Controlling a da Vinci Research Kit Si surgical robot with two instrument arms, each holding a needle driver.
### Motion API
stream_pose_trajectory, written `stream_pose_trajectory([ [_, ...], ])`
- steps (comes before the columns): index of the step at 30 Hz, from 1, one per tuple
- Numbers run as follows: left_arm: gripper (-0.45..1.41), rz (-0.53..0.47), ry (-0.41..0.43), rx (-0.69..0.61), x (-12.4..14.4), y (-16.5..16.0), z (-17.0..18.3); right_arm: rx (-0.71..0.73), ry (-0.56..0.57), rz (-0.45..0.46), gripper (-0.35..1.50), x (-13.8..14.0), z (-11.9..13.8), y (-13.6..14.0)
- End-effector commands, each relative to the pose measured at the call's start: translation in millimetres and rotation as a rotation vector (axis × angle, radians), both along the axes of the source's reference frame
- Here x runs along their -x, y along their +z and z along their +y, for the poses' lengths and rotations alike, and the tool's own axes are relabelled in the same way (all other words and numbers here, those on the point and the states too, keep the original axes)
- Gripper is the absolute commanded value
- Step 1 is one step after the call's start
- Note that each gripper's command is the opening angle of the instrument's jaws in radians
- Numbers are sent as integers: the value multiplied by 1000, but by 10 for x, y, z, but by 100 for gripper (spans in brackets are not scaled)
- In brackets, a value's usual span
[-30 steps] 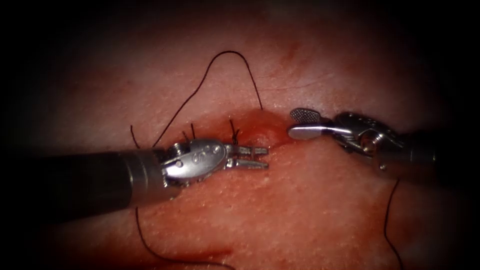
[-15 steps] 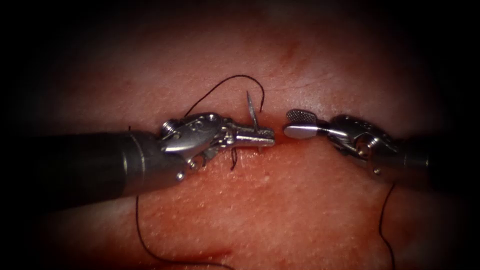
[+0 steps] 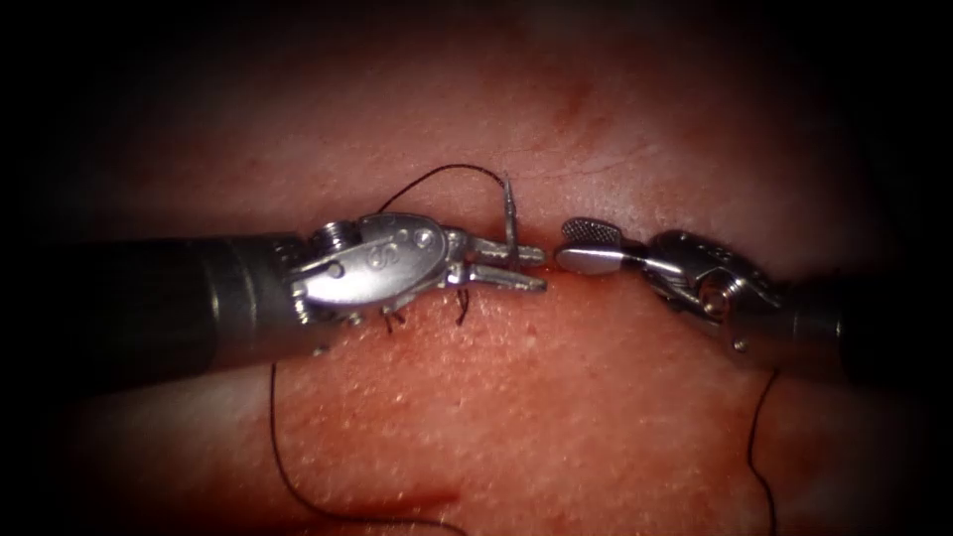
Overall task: Wound Closure
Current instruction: Use left jaws to pull needle the rest of the way through skin
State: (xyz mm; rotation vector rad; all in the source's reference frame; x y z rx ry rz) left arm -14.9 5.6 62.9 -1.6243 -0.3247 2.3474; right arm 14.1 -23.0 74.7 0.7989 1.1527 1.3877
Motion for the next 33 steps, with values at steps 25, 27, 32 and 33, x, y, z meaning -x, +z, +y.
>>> stream_pose_trajectory([
  [25, -45, 199, 4, 412, -1, -44, -11, -35, -1, 30, 115, -9, -5, -24],
  [27, -45, 197, -3, 462, -3, -50, -21, -23, -16, 109, 101, -9, 0, -40],
  [32, -45, 178, -18, 538, -9, -72, -31, -35, -28, 154, 57, -7, 2, -68],
  [33, -45, 179, -21, 548, -9, -75, -28, -36, -28, 155, 36, -7, 1, -70],
])
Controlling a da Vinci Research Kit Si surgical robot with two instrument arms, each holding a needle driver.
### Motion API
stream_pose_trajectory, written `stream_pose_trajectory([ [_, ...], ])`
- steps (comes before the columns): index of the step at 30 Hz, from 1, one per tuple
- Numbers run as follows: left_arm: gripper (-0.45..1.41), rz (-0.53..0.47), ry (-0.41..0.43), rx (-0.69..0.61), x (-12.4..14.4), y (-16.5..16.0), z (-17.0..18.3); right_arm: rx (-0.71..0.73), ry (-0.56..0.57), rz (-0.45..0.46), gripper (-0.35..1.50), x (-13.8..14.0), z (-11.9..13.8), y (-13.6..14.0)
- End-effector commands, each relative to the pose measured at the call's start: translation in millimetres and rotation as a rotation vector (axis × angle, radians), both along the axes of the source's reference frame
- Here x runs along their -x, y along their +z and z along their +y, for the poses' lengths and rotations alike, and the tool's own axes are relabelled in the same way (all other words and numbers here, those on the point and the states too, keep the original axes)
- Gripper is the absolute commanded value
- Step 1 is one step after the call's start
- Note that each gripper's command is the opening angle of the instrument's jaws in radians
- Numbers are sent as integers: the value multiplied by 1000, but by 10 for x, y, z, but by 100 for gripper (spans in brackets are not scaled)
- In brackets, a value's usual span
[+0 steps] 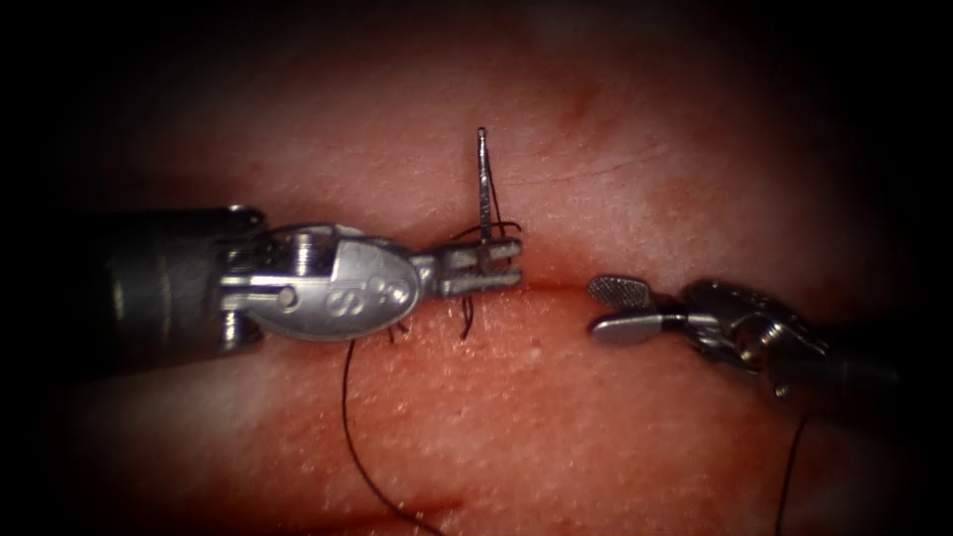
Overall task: Wound Closure
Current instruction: Use left jaws to pull needle the rest of the way through skin, then pass needle to the right needle holder
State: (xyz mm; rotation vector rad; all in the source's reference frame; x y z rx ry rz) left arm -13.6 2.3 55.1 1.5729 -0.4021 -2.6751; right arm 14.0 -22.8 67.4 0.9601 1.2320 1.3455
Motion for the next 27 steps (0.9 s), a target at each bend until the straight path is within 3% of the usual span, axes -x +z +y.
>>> stream_pose_trajectory([
  [1, -45, 0, -3, 13, 4, 2, 9, 2, 0, 0, 34, -8, -2, 2],
  [9, -45, -14, -23, 83, 1, -22, 60, 37, -1, -5, 34, -6, -7, 3],
  [14, -45, -18, -36, 97, 2, -23, 65, 58, 3, -15, 54, -6, -7, 2],
  [19, -45, -33, -27, 123, 5, -16, 44, 93, -2, -23, 79, -6, -3, -1],
  [21, -45, -38, -23, 139, 8, -10, 31, 88, 1, -26, 106, -7, 1, -4],
  [24, -45, -42, -16, 167, 13, 5, 9, 71, -1, -22, 118, -7, 11, -9],
  [27, -45, -51, -10, 193, 19, 25, -12, -46, 12, 1, 123, -10, 23, -15],
])
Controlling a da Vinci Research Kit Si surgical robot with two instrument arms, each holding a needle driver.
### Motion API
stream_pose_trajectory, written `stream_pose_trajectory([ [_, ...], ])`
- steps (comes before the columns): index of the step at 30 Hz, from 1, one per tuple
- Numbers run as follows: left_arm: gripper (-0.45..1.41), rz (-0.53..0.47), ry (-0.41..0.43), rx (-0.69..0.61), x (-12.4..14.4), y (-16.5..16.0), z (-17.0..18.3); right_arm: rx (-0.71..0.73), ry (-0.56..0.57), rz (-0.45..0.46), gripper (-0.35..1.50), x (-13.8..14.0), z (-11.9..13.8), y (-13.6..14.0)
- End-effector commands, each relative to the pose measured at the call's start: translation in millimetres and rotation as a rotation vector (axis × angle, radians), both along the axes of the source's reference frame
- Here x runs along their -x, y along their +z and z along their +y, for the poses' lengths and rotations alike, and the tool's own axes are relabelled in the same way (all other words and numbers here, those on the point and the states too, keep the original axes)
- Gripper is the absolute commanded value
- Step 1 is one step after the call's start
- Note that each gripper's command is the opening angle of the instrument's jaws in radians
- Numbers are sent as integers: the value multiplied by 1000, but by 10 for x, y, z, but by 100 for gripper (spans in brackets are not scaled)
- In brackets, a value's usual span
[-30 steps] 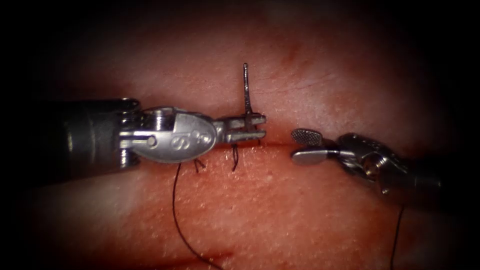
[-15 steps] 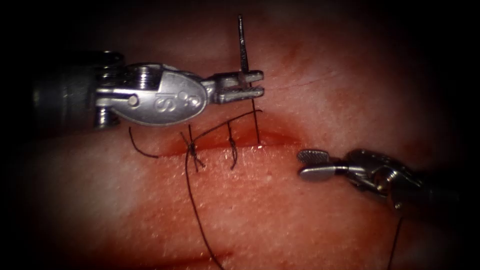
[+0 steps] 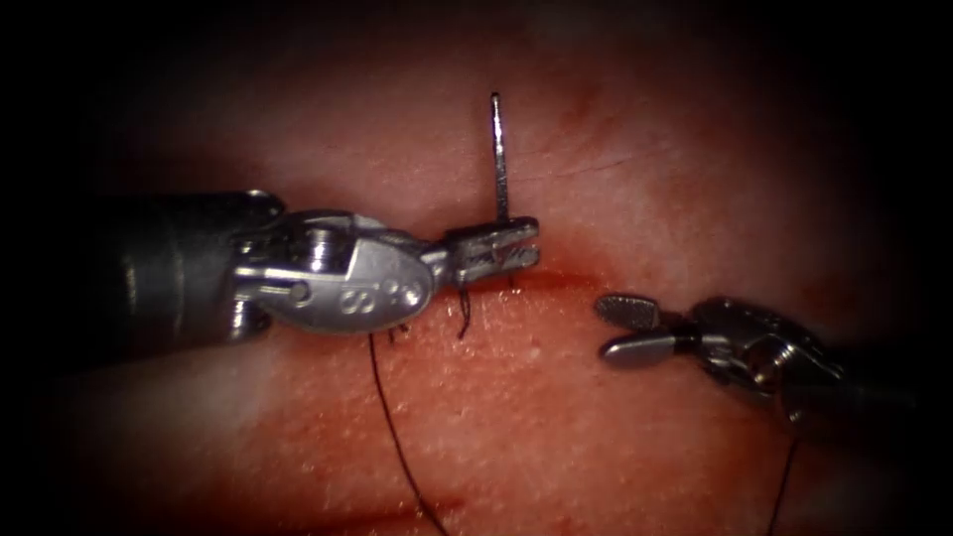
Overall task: Wound Closure
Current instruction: Pass needle to the right needle holder
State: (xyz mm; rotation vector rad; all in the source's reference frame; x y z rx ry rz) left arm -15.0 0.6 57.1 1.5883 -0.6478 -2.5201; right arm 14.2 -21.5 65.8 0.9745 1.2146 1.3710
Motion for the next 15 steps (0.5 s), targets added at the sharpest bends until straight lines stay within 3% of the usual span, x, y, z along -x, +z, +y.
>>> stream_pose_trajectory([
  [1, -45, -3, 3, 11, 7, 11, -2, -57, 12, 13, 125, -9, 13, 0],
  [5, -45, -18, 20, 52, 14, 39, -28, -213, 7, 62, 123, -15, 28, -10],
  [7, -45, -20, 31, 63, 17, 48, -38, -244, -11, 86, 109, -18, 33, -14],
  [11, -45, -5, 40, 91, 24, 60, -55, -292, -32, 116, 99, -25, 43, -22],
  [15, -45, 18, 57, 119, 31, 64, -63, -311, -30, 123, 111, -37, 48, -28],
])
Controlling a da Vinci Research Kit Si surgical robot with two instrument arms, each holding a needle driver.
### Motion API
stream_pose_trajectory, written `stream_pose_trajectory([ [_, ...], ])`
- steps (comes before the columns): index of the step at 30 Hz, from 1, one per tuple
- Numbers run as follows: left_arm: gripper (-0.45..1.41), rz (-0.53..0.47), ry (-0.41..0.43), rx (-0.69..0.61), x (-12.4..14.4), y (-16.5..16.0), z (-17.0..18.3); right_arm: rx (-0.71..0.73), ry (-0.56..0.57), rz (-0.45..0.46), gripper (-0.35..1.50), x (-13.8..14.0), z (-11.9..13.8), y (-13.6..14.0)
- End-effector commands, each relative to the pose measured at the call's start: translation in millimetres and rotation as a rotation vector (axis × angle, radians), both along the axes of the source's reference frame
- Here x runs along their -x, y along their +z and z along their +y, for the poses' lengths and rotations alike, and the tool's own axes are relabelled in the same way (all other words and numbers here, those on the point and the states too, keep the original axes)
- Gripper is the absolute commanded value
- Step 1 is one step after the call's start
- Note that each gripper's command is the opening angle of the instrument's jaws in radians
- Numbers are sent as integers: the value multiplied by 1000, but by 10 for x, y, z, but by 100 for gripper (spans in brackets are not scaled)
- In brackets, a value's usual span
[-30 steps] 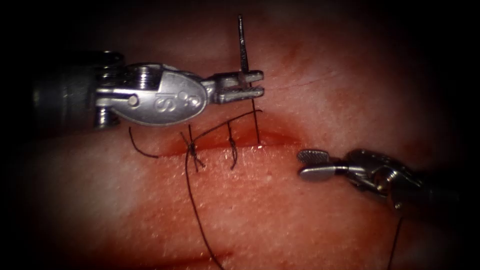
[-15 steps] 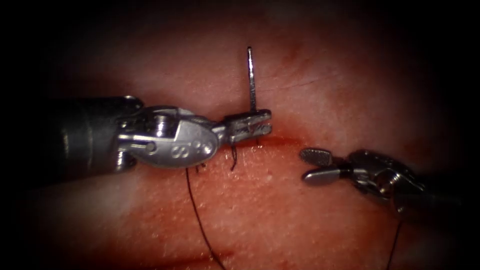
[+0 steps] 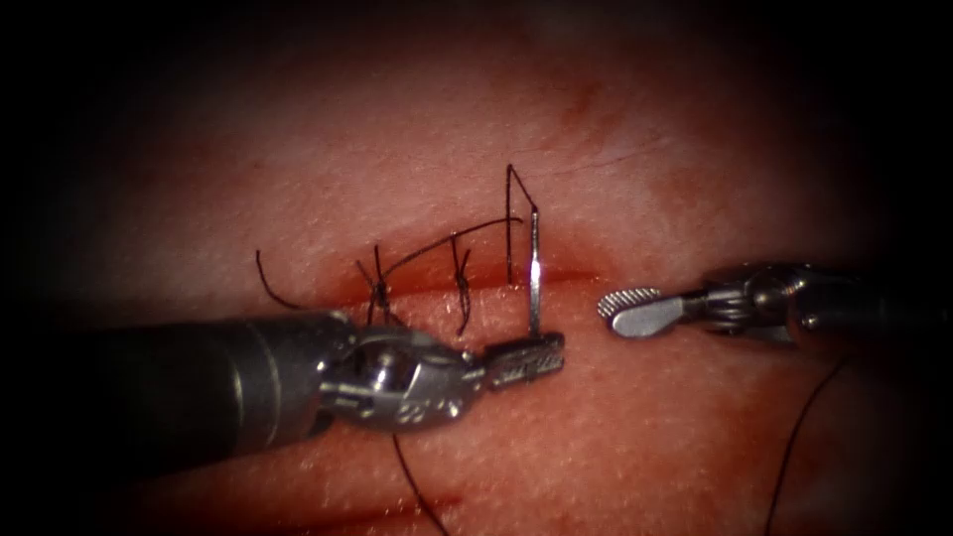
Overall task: Wound Closure
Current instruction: Pass needle to the right needle holder
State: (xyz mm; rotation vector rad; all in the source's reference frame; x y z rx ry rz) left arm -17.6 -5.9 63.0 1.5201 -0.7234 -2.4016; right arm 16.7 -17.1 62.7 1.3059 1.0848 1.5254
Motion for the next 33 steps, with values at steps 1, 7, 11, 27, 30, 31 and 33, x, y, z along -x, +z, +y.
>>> stream_pose_trajectory([
  [1, -45, 1, -4, 1, 6, 5, 1, 1, 6, 0, 114, -16, 6, 2],
  [7, -45, 6, 0, 13, 7, 6, -1, -1, 42, 1, 126, -37, 12, -1],
  [11, -45, 24, 3, 26, 7, 6, -1, -10, 82, -38, 126, -44, 13, -1],
  [27, -45, 54, 2, 31, 11, 9, -2, 70, 156, -130, 118, -59, 17, -8],
  [30, -45, 55, 4, 30, 11, 8, -2, 90, 165, -162, 113, -61, 18, -7],
  [31, -45, 55, 4, 30, 11, 8, -2, 95, 166, -170, 111, -61, 18, -8],
  [33, -45, 58, 2, 29, 11, 8, -2, 105, 168, -182, 108, -61, 20, -8],
])
